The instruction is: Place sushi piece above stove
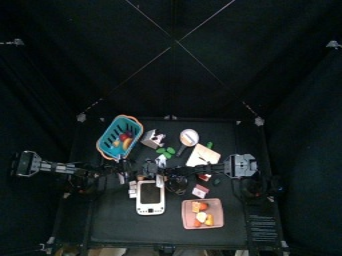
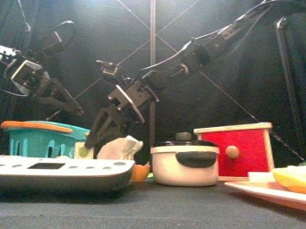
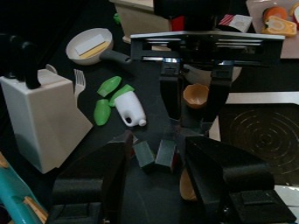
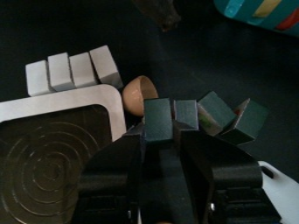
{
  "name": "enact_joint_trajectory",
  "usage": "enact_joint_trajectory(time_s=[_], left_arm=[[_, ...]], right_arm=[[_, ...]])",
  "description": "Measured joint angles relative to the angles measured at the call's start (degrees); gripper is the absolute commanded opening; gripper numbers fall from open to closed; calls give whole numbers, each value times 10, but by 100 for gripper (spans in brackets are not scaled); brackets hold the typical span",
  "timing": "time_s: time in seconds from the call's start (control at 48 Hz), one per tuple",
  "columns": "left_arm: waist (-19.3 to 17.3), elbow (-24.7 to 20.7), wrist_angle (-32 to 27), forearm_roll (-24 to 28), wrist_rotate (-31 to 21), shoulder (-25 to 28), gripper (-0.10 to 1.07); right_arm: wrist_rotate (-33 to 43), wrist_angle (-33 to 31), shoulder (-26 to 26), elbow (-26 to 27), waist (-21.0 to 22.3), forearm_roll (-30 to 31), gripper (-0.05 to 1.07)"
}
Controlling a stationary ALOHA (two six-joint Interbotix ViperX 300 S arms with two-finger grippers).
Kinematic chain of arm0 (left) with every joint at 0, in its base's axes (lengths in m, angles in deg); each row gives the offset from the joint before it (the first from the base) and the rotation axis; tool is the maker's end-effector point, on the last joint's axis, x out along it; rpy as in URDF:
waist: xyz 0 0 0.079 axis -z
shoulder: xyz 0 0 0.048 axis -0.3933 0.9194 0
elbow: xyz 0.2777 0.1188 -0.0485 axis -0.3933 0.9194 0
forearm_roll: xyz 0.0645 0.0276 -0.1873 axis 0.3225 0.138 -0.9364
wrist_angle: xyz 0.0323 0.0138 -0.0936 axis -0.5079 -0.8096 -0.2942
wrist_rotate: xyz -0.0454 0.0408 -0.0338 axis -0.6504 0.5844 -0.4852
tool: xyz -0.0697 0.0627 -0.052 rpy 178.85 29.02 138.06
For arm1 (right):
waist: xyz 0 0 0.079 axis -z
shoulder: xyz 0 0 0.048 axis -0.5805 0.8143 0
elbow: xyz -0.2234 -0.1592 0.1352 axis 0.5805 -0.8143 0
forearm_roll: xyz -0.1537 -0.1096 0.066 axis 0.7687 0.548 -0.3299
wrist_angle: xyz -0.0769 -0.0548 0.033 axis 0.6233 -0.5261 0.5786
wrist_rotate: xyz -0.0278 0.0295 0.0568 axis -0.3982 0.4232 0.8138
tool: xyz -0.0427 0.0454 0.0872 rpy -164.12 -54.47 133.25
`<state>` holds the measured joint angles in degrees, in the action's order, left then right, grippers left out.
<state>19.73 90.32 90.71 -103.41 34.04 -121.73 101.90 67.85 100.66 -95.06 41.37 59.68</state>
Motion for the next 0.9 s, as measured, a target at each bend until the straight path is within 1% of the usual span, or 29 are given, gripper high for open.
enact_joint_trajectory(time_s=[0.146, 0.333, 0.438, 0.625, 0.896], left_arm=[[0, 1, 0, 1, 0, 0, 81], [-1, 3, 0, 1, 0, 0, 81], [-1, 4, 0, 0, 1, 0, 81], [0, 6, 0, 0, 1, 0, 81], [-1, 11, -6, -2, 0, 0, 81]], right_arm=[[0, -14, 15, 12, 0, 1, 67], [1, -17, 20, 20, 0, 0, 67], [1, -17, 20, 21, 0, -4, 70], [2, -17, 21, 21, 0, -8, 78], [0, -19, 21, 21, -1, -8, 80]])
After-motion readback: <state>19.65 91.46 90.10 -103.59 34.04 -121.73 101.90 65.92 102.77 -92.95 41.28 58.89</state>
